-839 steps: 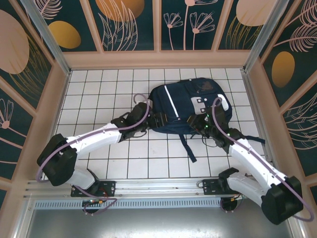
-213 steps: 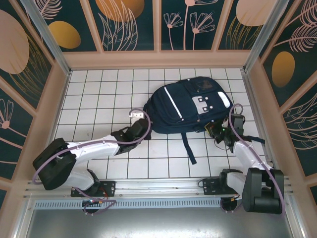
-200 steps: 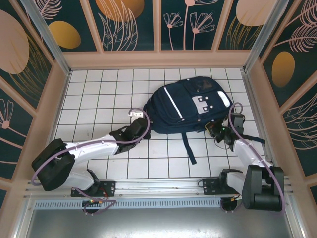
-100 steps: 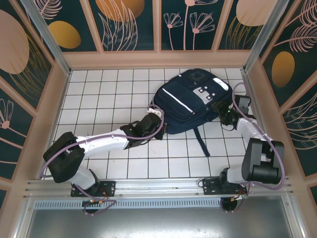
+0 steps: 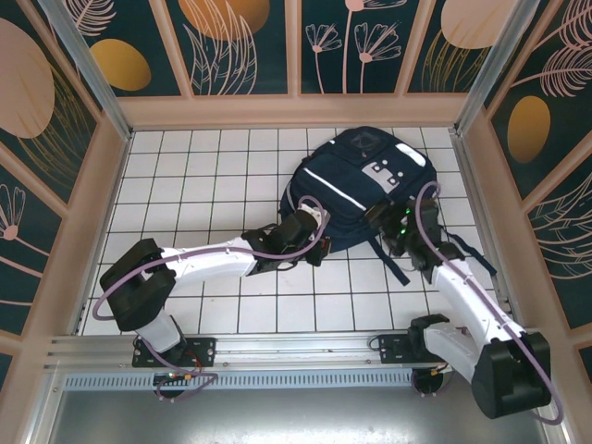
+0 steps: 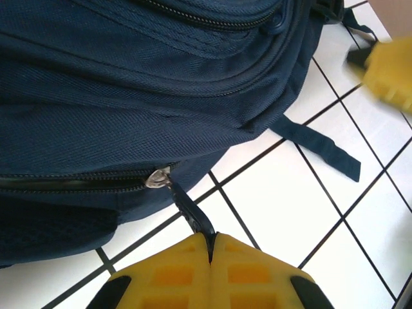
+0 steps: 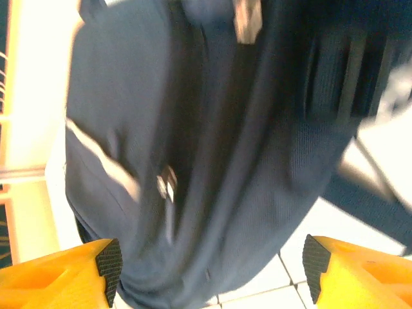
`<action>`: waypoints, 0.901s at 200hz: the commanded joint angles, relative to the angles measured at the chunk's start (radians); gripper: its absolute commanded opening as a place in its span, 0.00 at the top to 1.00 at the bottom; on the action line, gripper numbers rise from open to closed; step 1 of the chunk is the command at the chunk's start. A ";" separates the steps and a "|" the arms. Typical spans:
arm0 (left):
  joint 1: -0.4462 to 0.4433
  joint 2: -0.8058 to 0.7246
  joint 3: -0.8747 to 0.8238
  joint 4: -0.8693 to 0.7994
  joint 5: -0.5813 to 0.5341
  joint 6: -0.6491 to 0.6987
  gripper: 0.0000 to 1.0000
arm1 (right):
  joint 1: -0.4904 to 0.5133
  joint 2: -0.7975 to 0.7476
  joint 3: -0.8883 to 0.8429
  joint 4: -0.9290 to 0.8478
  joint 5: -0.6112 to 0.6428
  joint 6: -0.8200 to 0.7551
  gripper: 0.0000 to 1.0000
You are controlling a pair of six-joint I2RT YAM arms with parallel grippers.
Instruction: Pack books, pencil case, and school supplies into a backpack
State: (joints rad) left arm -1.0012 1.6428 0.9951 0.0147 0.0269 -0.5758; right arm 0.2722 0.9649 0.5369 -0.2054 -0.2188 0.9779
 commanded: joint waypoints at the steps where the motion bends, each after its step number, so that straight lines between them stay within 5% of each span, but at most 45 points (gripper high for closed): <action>1: -0.007 -0.013 0.005 0.009 0.027 0.032 1.00 | 0.132 0.001 -0.065 0.099 0.055 0.208 0.27; 34: -0.007 -0.036 -0.018 -0.016 -0.004 0.038 1.00 | 0.267 0.123 -0.061 0.242 0.105 0.283 0.29; 84: -0.008 -0.046 -0.041 -0.064 -0.095 0.016 0.97 | 0.300 0.224 0.006 0.260 0.136 0.252 0.30; 112: -0.006 -0.047 -0.030 -0.064 -0.143 -0.035 0.86 | 0.292 0.216 0.017 0.223 0.131 0.202 0.40; 145: -0.005 -0.045 -0.029 -0.021 -0.111 -0.084 0.72 | 0.279 0.197 0.057 0.112 0.116 0.081 0.29; 180: -0.008 0.028 0.029 0.008 -0.053 -0.150 0.67 | 0.102 0.149 -0.022 0.208 -0.035 0.083 0.31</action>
State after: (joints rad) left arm -1.0027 1.6264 0.9745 -0.0223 -0.0658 -0.6621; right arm 0.4767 1.1511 0.5468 -0.0479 -0.1955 1.0885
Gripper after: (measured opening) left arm 0.312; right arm 0.702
